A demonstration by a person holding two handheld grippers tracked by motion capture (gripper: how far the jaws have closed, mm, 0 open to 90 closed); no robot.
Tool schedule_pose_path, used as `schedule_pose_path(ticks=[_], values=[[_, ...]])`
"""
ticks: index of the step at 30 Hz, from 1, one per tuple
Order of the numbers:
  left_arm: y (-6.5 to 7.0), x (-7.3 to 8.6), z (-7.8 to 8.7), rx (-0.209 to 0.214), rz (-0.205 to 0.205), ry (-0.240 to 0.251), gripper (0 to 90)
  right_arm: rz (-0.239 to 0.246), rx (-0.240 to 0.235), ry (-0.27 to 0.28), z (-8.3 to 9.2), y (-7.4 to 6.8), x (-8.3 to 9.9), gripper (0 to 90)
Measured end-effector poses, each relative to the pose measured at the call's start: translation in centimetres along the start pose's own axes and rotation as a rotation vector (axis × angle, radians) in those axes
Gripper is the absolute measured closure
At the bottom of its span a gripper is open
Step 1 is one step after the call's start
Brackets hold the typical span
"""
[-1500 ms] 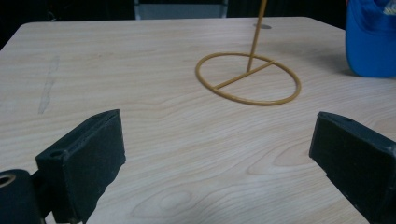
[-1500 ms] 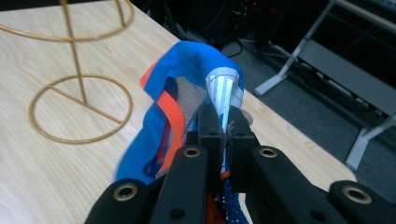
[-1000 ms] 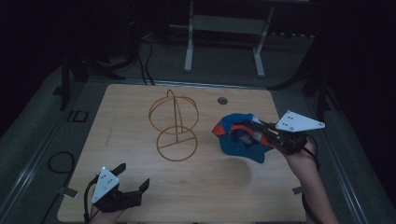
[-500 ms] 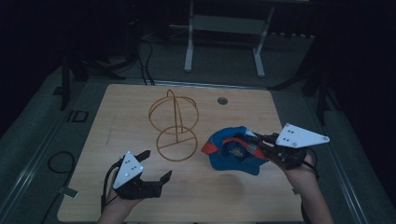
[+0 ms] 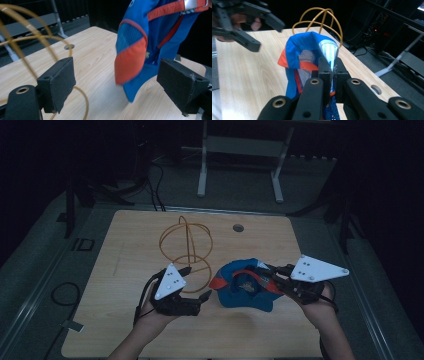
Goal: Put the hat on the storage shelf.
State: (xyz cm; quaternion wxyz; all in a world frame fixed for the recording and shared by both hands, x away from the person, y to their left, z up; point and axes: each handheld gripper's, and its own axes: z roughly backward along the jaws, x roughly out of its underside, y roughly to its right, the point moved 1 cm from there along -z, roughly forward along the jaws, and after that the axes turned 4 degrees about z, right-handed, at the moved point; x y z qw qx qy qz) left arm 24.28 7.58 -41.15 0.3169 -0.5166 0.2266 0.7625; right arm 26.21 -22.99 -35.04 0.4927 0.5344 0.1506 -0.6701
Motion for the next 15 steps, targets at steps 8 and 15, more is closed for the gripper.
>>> schedule_pose_path(ticks=[8, 15], values=[[1.3, -2.0, -2.6, 0.026, -0.038, -0.028, 18.3, 0.024, -0.020, -0.001, -0.3, -0.8, -0.4, 88.0], [1.7, -3.1, -3.7, 0.059, -0.027, -0.020, 35.7, 0.022, -0.028, 0.008, -0.3, -0.9, -0.4, 88.0]])
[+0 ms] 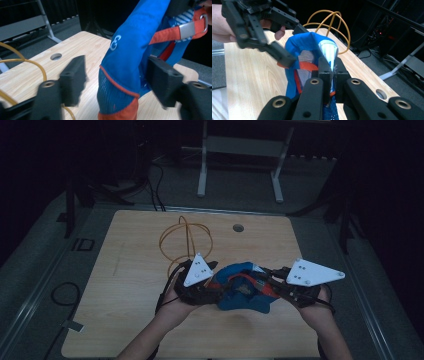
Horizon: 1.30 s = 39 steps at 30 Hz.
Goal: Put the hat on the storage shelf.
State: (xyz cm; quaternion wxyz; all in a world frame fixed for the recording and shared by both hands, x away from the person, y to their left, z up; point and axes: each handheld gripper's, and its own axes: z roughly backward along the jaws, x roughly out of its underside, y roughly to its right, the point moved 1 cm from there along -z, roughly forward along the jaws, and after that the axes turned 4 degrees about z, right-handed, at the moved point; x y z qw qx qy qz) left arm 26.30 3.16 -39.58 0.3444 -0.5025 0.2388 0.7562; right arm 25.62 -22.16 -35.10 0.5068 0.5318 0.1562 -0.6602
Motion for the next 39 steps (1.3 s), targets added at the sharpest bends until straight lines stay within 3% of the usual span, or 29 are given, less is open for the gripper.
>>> schedule_pose_path(ticks=[3, 4, 12, 16, 23, 32, 39], values=[[0.1, -0.1, -0.4, 0.003, -0.001, 0.000, 42.8, -0.001, 0.000, 0.003, 0.0, 0.0, 0.1, 88.0], [0.2, -0.2, -0.6, 0.008, -0.001, -0.003, 50.9, 0.001, -0.002, 0.004, -0.1, -0.1, 0.1, 88.0], [0.2, -0.1, -1.1, -0.017, 0.021, -0.003, 85.3, -0.003, -0.007, 0.000, -0.2, -0.3, 0.4, 88.0], [0.4, -0.4, -0.9, -0.041, 0.006, 0.018, 87.0, -0.007, -0.010, 0.008, -0.1, -0.5, 0.4, 88.0], [0.9, -1.5, -0.6, -0.040, -0.022, 0.044, 87.6, -0.007, -0.016, 0.035, 0.9, -1.3, 0.3, 87.9], [1.3, -2.5, -0.1, -0.005, -0.046, 0.103, 87.7, -0.006, -0.062, 0.062, 2.1, -3.3, 0.3, 82.2], [0.9, -3.0, 0.7, 0.048, -0.022, 0.145, 87.6, -0.004, -0.104, 0.089, 2.8, -4.5, 0.0, 71.4]])
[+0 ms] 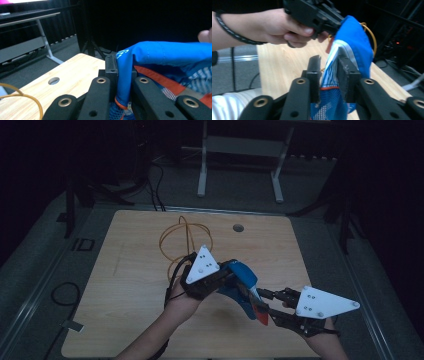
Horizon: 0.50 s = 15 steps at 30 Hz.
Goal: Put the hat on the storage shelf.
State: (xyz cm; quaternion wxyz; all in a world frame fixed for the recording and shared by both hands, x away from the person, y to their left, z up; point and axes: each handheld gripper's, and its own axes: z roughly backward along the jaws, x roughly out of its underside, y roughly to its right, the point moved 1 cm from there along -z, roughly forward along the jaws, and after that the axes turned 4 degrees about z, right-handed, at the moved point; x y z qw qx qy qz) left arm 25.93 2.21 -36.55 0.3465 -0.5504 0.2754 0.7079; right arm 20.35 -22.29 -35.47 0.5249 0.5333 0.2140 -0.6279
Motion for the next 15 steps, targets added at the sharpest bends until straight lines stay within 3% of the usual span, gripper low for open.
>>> schedule_pose_path(ticks=[4, 10, 13, 15], values=[[-0.2, -0.2, 0.6, 0.039, 0.003, 0.025, 87.6, -0.004, -0.018, 0.023, 0.3, -0.3, -0.3, 62.0], [-0.9, -0.2, 1.7, 0.117, -0.054, 0.082, 87.5, -0.015, 0.029, 0.037, 0.8, 0.5, -0.1, 56.5], [-1.6, -0.3, 2.3, 0.184, -0.051, 0.121, 87.5, -0.029, 0.034, 0.016, 0.5, 0.9, 0.6, 55.6], [-1.8, -0.3, 2.6, 0.252, -0.043, 0.143, 87.5, -0.040, 0.033, 0.004, 0.1, 0.9, 1.1, 54.2]])
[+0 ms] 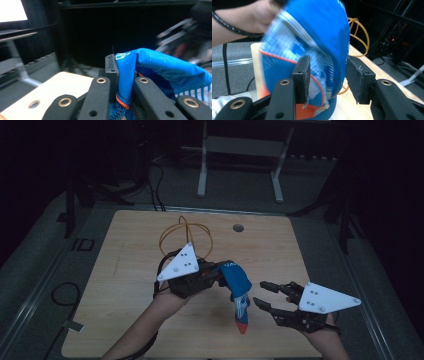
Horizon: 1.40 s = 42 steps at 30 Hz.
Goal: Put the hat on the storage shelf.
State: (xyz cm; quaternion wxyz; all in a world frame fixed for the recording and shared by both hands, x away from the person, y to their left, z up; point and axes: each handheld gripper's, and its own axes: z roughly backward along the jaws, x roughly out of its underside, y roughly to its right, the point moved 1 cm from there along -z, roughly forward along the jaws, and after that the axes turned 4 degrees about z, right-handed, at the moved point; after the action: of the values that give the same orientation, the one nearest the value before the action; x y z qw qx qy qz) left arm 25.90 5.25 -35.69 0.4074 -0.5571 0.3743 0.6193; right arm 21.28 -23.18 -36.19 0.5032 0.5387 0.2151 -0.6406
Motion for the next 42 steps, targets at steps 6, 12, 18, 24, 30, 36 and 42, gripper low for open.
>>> schedule_pose_path(ticks=[6, 12, 18, 24, 30, 36, 42], values=[[0.1, 0.0, 0.2, 0.095, 0.028, 0.020, 87.5, 0.004, -0.016, -0.011, -1.2, -0.5, 0.7, 54.5], [0.3, 0.1, 0.0, 0.135, 0.024, 0.008, 87.5, 0.026, -0.022, 0.008, -1.5, -1.0, 0.3, 67.8], [-0.1, 0.3, 0.0, 0.128, 0.024, -0.020, 87.4, 0.031, -0.008, 0.015, -1.4, -1.1, 0.1, 90.0], [-0.5, 0.8, 0.1, 0.115, 0.031, -0.038, 87.2, 0.012, -0.006, 0.042, -1.1, -0.8, -0.1, 90.0], [-0.6, 1.0, 0.6, 0.096, 0.024, -0.048, 87.2, -0.011, -0.011, 0.075, -0.7, -0.5, -0.5, 90.0], [-0.6, 1.2, 1.1, 0.070, 0.037, -0.082, 58.3, -0.018, 0.003, 0.073, -0.5, -0.1, -0.8, 90.0], [-0.5, 1.9, 3.5, -0.021, 0.032, -0.050, 39.0, -0.033, 0.018, 0.086, -0.4, 0.8, -1.3, 90.0]])
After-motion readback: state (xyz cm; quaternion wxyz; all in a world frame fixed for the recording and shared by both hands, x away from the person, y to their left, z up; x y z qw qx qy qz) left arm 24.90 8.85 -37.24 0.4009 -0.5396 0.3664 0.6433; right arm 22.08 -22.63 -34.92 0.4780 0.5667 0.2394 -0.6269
